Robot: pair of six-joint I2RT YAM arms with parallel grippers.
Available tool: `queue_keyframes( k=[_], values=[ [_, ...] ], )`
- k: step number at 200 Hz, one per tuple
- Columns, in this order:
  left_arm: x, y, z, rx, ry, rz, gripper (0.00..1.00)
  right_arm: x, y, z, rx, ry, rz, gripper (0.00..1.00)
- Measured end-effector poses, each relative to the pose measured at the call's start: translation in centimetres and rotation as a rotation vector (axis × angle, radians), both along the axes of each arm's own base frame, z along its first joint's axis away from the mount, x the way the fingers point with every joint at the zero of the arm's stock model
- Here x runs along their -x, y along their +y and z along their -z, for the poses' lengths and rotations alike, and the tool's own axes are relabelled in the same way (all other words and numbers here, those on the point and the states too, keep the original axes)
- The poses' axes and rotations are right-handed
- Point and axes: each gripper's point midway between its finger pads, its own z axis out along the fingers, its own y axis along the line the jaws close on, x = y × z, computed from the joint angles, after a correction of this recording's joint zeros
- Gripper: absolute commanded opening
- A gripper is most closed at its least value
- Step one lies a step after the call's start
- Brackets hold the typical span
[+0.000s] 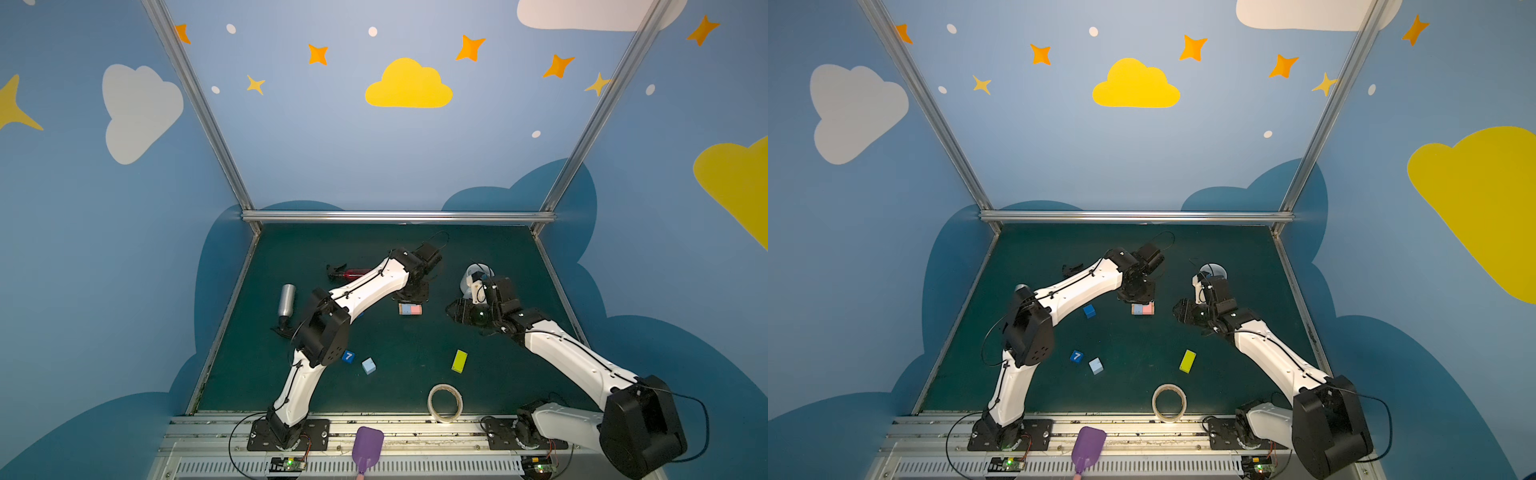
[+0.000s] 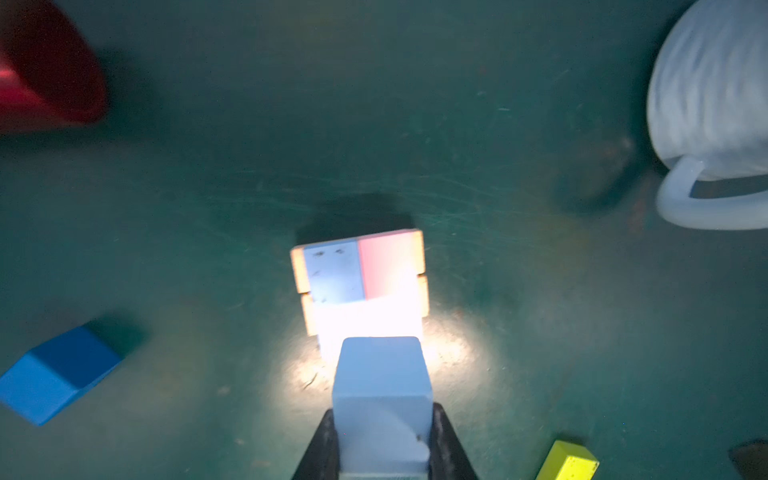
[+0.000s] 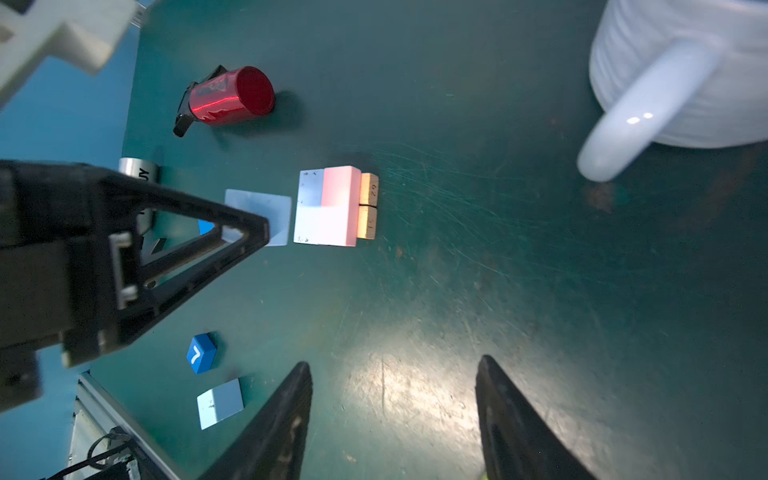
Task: Build the wood block tower
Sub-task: 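Lift the pale blue cube with the left gripper and carry it over the stack, then lower the pale blue cube onto the light blue block and open the left gripper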
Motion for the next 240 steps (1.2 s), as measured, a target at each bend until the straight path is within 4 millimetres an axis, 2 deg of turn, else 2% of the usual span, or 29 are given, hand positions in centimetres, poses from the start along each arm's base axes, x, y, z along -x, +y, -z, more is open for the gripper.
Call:
queue_keyframes(
  k=[40, 82, 240],
  values=[
    [-0.3, -0.7, 1.5, -0.04, 0.032, 0.016, 0.11, 0.5, -1.3, -1.0, 0.002, -0.03, 0.032, 0.63],
    [-0.8, -0.6, 2.1, -0.079, 0.037, 0.018, 0.12, 0.6, -2.1, -1.6, -0.002, -0.054, 0.052, 0.63],
    [-1.8, -0.8, 2.8, -0.106, 0.042, -0.014, 0.17, 0.6, -2.2, -1.3, 0.001, -0.044, 0.053, 0.63]
  ],
)
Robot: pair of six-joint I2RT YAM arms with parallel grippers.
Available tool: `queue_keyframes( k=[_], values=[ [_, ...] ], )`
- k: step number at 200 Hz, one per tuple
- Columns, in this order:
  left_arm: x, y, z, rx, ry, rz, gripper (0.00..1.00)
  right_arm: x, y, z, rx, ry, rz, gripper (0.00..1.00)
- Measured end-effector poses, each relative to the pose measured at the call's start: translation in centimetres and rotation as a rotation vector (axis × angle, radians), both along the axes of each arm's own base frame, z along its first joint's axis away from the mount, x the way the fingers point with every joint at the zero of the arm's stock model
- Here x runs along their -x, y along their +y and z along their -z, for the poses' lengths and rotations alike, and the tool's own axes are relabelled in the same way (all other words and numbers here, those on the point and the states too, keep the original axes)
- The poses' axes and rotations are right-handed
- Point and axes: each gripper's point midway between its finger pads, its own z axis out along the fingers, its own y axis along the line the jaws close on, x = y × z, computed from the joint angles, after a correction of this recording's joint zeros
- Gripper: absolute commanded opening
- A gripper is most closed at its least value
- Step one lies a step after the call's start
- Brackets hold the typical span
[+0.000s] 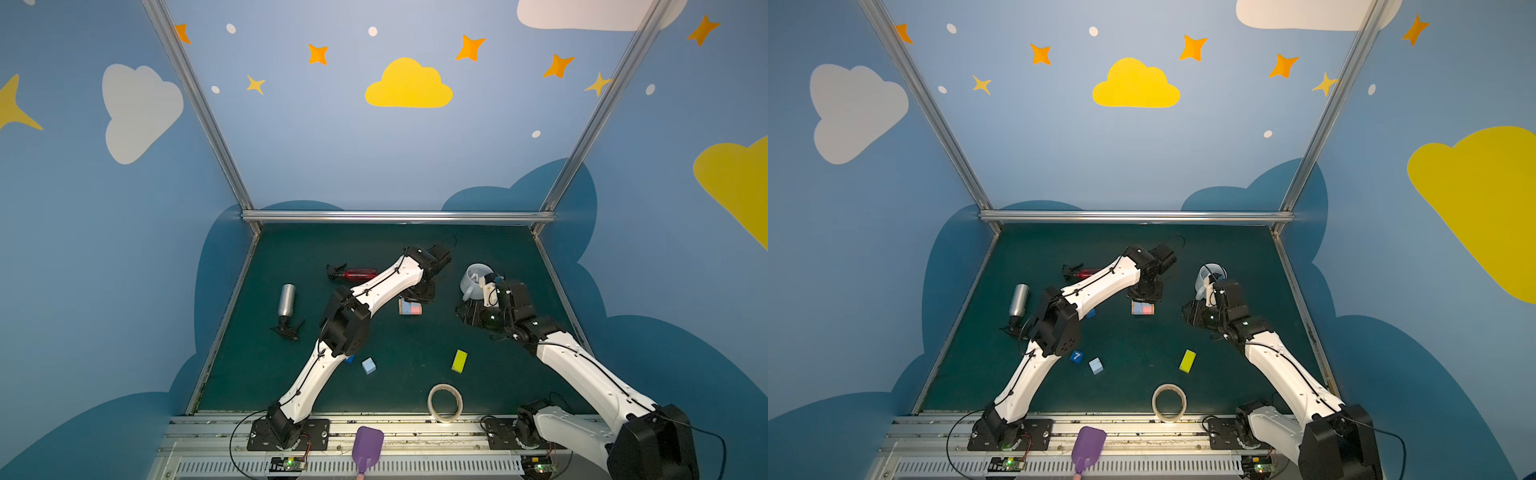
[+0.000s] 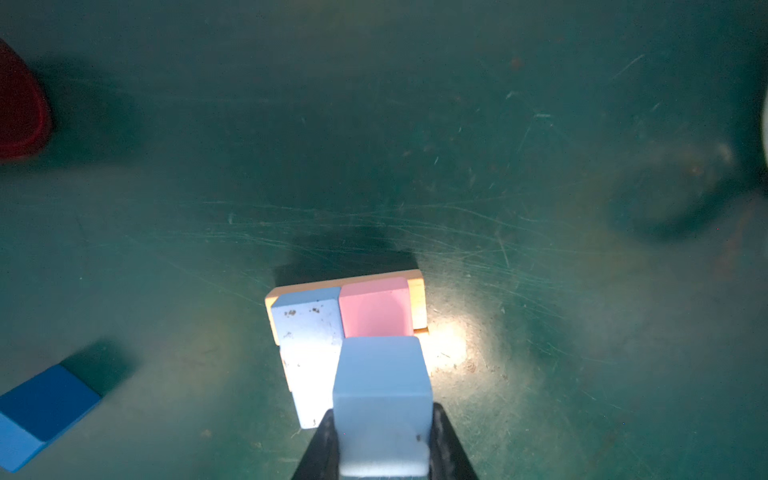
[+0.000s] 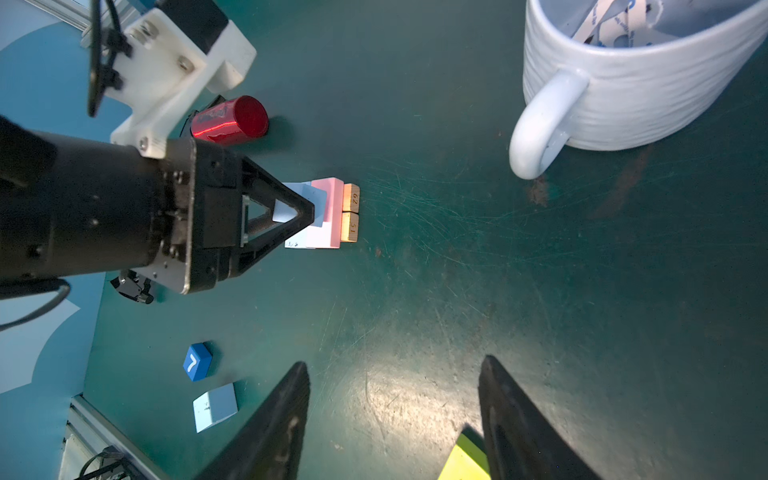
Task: Build the wood block tower
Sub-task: 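Lower the pale blue cube onto the light blue block and open the left gripper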
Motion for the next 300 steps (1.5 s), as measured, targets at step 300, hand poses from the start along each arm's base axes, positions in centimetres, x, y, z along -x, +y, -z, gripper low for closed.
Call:
queue_keyframes(
  k=[300],
  values=[
    [-0.4, -0.1, 0.8, 0.029, 0.029, -0.054, 0.31, 0.5, 0.0, 2.2, 0.002, 0.053, -0.008, 0.63]
  ],
)
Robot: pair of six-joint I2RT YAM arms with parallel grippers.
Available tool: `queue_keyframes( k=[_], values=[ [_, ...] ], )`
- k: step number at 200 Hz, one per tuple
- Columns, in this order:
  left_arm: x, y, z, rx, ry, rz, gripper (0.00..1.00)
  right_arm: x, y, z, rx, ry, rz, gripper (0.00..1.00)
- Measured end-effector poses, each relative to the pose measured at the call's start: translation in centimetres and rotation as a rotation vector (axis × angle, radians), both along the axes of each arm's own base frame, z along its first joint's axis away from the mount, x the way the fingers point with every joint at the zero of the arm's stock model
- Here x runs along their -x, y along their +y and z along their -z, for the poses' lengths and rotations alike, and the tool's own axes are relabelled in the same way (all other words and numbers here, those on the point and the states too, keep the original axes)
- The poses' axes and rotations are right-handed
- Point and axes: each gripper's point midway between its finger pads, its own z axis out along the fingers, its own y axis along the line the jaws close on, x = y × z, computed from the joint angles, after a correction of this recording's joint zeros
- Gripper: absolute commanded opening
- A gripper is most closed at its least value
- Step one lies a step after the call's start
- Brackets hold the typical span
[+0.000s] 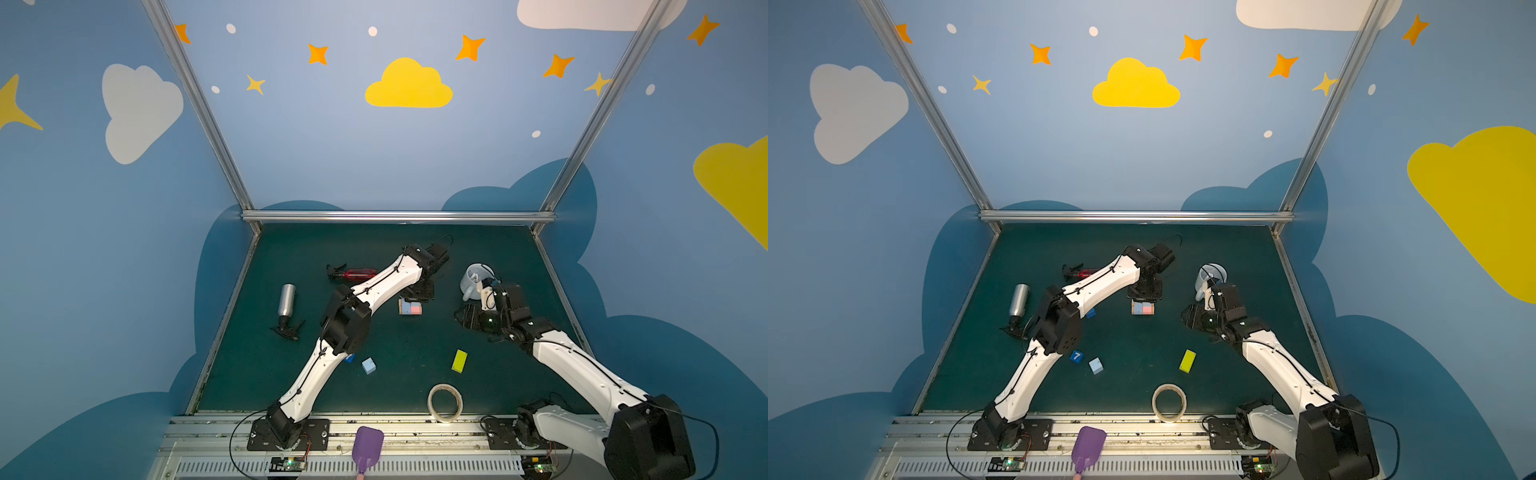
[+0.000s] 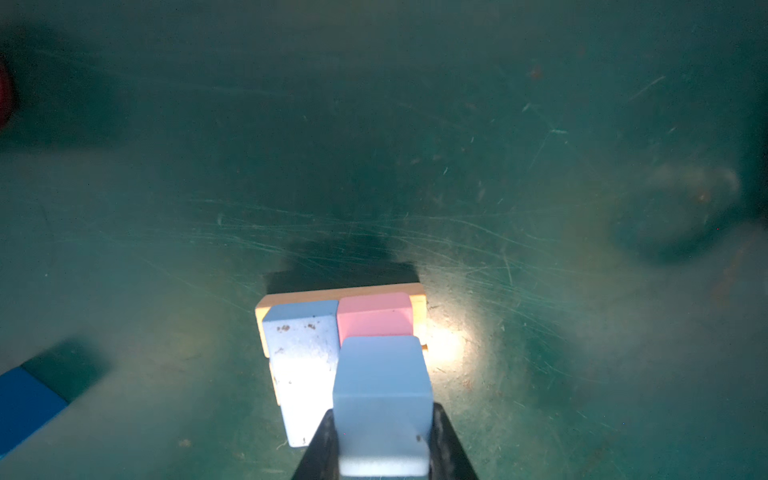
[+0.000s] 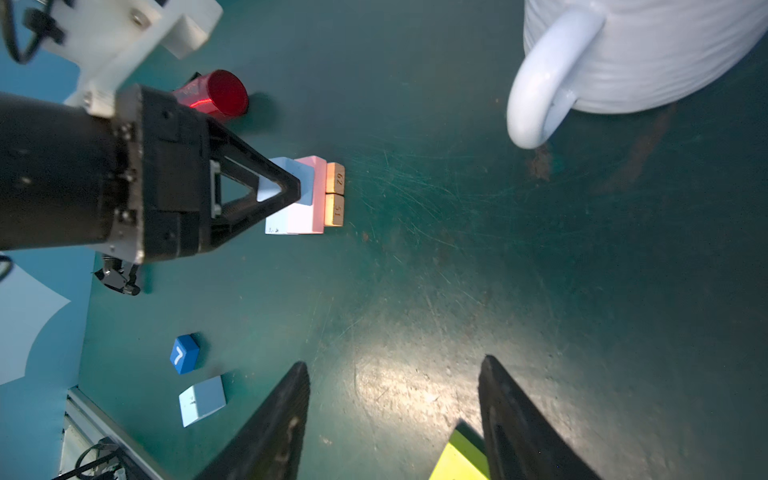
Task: Build the wood block tower
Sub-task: 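Lower the pale blue cube onto the light blue block and open the left gripper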
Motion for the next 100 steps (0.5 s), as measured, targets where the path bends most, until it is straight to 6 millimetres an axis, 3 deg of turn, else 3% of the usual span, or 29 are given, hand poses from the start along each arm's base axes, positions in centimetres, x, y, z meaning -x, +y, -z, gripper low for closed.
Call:
queue_keyframes(
  k=[100],
  values=[
    [0.02, 0.03, 0.56, -0.007, 0.008, -0.004, 0.47, -0.03, 0.01, 0.0, -0.002, 0.001, 0.002, 0.63]
  ],
)
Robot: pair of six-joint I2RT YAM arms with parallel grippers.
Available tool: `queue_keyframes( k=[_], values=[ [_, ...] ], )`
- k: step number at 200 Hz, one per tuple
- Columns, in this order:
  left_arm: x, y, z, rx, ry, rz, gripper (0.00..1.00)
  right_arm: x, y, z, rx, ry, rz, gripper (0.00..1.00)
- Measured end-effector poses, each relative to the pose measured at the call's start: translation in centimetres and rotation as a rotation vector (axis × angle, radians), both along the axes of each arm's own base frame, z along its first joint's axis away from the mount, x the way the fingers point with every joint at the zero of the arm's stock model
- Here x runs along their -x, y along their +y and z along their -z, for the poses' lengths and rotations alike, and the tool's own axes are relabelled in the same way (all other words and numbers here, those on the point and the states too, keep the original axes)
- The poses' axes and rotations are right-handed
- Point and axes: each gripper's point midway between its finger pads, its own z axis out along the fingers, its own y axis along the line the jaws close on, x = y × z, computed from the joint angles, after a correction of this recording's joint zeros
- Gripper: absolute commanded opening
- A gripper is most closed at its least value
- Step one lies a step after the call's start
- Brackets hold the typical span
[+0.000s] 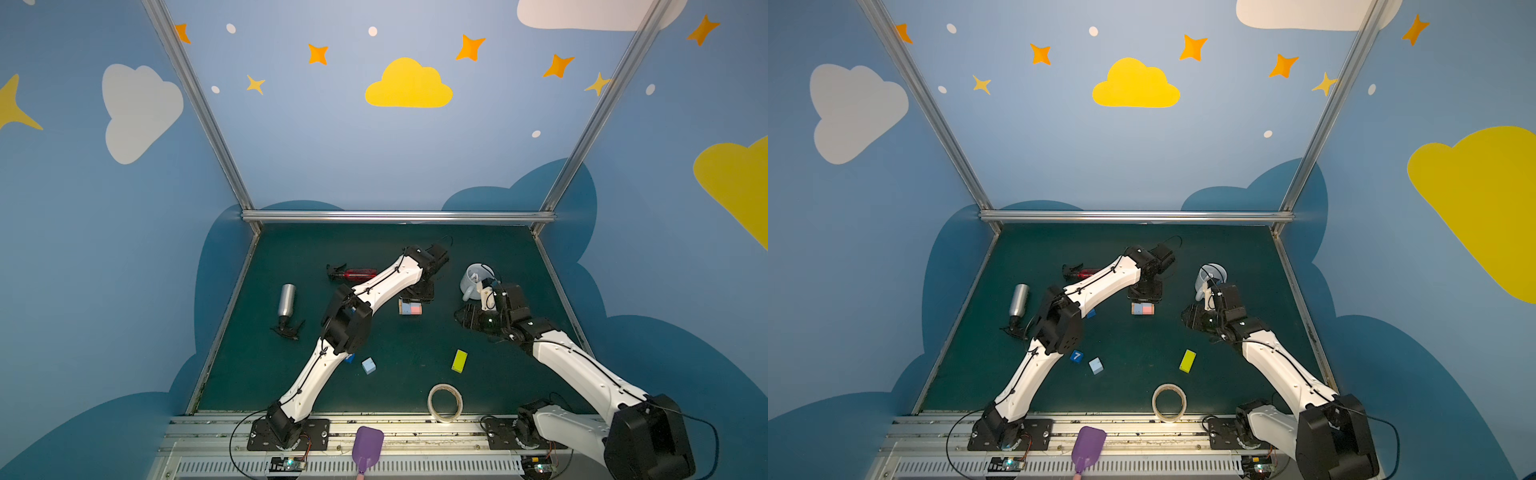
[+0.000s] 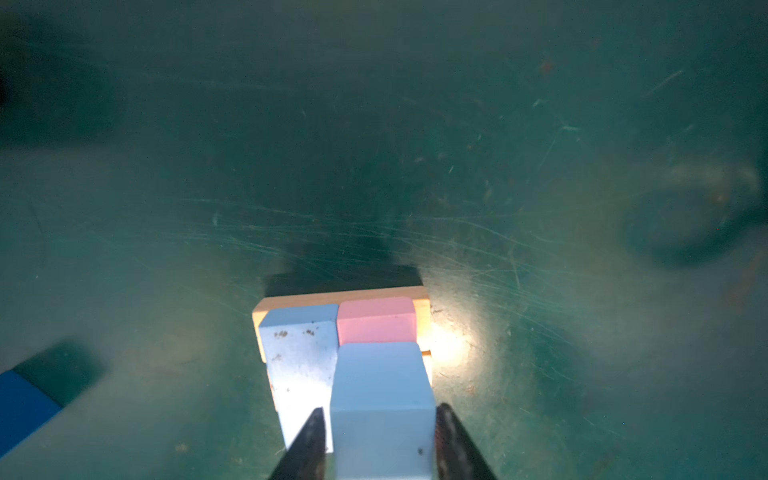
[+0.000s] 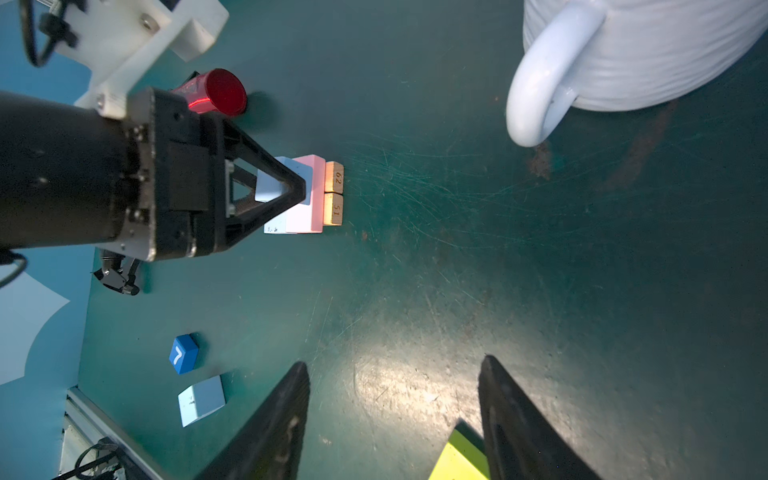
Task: Build the wood block tower
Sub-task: 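Lower the pale blue cube onto the light blue block and open the left gripper, then move the left gripper over the bright blue cube near the red cup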
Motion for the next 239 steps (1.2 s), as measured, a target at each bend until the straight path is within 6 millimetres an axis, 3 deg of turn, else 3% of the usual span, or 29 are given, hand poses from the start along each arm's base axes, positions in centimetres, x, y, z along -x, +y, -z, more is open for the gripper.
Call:
queue_keyframes(
  k=[45, 110, 142, 201, 219, 239],
  values=[
    [0.0, 0.0, 0.0, 0.0, 0.0, 0.0, 0.54, 0.0, 0.0, 0.1, -0.002, 0.005, 0.003, 0.63],
    [-0.3, 0.1, -0.8, -0.003, -0.02, 0.002, 0.55, 0.0, 0.0, 0.1, -0.003, 0.007, 0.006, 0.63],
    [-1.1, 0.4, -4.1, 0.01, -0.094, 0.004, 0.55, 0.0, 0.0, 0.1, -0.003, 0.006, 0.006, 0.63],
    [-1.5, 3.6, -14.3, 0.06, -0.29, -0.027, 0.58, 0.0, 0.0, 0.1, -0.004, 0.009, 0.008, 0.63],
    [-0.9, 5.6, -15.7, 0.053, -0.314, -0.051, 0.58, 0.1, 0.0, 0.1, -0.004, 0.011, 0.009, 0.63],
    [-0.3, 8.4, -15.6, 0.033, -0.312, -0.094, 0.58, 0.1, 0.0, 0.1, -0.004, 0.012, 0.009, 0.63]
  ],
)
